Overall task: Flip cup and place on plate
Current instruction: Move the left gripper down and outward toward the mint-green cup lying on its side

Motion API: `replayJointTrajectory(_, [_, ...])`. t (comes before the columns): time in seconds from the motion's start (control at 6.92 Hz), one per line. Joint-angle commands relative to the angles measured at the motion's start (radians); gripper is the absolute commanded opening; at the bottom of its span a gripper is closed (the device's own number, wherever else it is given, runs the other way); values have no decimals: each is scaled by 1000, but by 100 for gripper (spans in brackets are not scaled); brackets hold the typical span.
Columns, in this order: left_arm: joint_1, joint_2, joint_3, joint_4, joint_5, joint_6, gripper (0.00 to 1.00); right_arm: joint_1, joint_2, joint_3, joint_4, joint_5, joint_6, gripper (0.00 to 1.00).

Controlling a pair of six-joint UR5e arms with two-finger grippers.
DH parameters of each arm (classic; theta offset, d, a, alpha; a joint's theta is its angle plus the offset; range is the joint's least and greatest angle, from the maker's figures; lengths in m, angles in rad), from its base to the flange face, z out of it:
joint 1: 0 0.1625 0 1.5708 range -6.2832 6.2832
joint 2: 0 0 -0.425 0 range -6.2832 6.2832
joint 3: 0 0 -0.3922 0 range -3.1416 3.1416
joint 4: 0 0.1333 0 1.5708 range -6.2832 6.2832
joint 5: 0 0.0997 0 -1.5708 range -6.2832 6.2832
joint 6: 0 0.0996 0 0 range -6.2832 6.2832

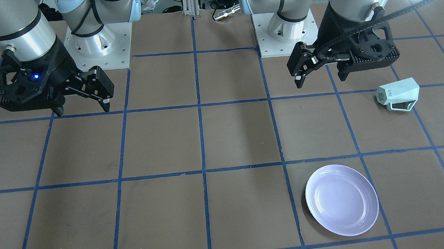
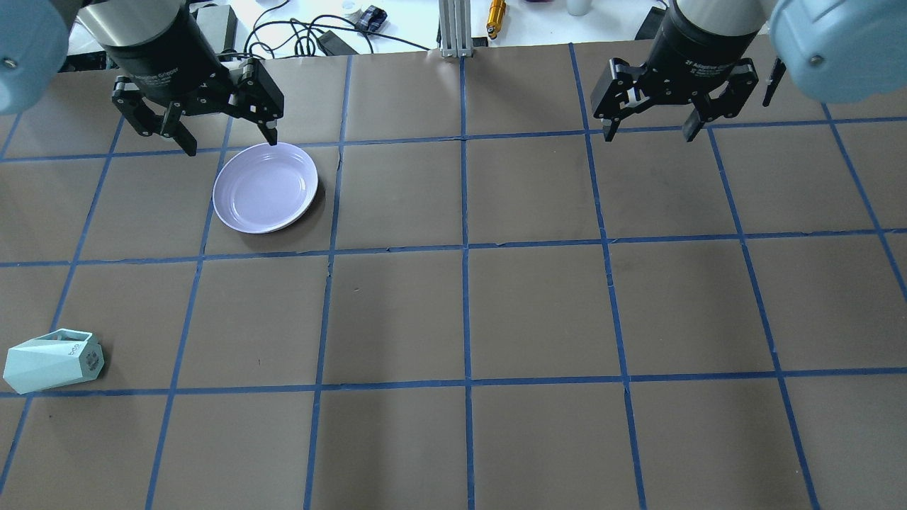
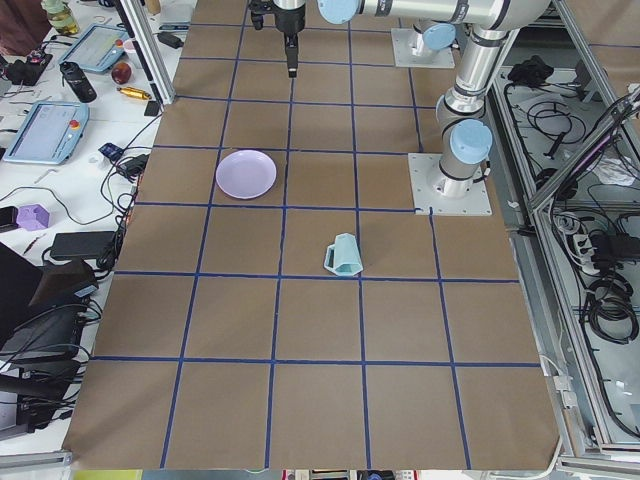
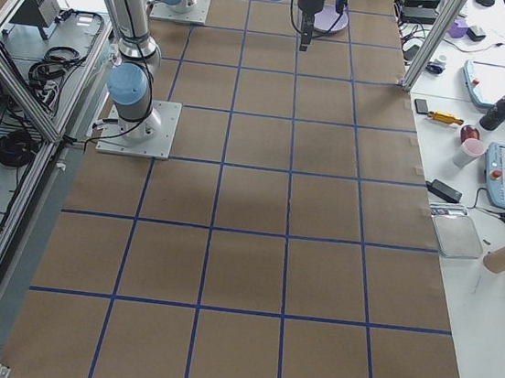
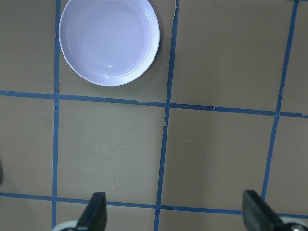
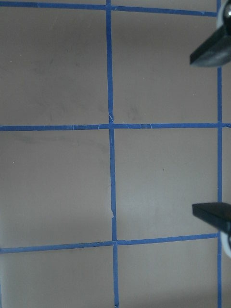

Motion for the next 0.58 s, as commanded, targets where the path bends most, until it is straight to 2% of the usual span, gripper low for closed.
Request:
replayJointTrajectory(0.0, [1, -3, 3, 14, -1, 2, 100, 0, 0, 0, 0, 0, -1, 100])
replayJointTrajectory(0.43, [2, 6, 1, 14, -1, 2, 100, 0, 0, 0, 0, 0, -1, 100])
